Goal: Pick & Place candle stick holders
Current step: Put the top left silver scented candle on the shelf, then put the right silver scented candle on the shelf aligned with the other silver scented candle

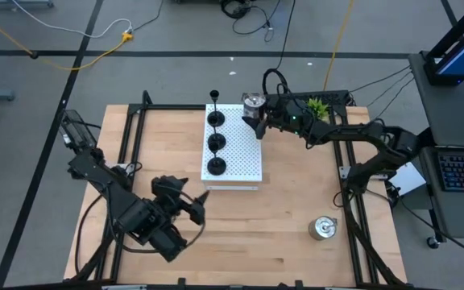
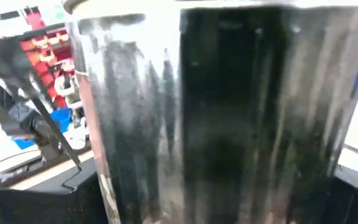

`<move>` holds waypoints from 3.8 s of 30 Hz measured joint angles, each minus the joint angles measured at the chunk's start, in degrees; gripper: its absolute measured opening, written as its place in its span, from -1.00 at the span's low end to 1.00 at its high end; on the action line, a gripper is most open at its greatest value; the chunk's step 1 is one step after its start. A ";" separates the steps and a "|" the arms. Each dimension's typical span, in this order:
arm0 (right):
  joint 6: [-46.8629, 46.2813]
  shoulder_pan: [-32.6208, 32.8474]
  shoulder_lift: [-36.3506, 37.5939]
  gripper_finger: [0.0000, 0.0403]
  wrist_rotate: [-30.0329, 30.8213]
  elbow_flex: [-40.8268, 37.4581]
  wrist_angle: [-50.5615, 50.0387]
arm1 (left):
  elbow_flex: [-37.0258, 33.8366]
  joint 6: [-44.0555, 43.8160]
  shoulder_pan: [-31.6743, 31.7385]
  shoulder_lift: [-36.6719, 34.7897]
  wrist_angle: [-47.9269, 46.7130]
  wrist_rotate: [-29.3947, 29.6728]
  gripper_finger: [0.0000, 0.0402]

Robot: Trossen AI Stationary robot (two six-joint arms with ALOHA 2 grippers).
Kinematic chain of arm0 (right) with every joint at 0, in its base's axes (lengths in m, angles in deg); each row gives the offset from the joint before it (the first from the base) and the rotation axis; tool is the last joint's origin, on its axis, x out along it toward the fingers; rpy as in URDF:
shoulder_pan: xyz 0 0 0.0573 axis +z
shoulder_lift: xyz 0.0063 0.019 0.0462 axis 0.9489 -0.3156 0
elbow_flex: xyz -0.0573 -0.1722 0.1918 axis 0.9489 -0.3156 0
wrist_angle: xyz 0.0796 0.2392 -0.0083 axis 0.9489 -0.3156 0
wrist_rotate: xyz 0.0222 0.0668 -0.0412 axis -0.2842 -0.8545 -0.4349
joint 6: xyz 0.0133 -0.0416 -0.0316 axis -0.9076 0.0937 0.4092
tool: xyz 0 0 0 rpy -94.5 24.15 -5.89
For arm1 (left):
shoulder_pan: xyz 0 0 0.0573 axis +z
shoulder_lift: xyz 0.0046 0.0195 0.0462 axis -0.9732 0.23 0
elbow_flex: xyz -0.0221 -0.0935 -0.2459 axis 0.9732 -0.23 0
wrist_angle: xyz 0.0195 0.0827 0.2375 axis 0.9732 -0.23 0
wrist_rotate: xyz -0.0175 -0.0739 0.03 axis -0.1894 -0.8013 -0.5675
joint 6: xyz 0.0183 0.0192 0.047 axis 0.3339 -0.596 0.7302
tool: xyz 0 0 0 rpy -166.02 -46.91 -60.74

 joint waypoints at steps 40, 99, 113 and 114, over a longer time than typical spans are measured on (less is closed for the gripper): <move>-1.39 0.80 -14.72 0.73 7.14 4.92 7.74 | -43.49 1.95 -1.49 -37.97 9.21 -0.43 0.94; 3.61 0.95 -8.03 0.98 5.21 4.90 8.55 | -43.49 2.54 -1.48 -37.94 10.68 -1.99 0.94; 5.93 0.91 5.54 0.98 5.23 4.87 -0.39 | -43.49 2.28 -1.48 -37.94 10.71 -2.01 0.94; 5.77 0.91 6.62 0.98 5.23 4.87 -2.08 | -43.49 2.23 -1.47 -37.94 10.82 -2.01 0.94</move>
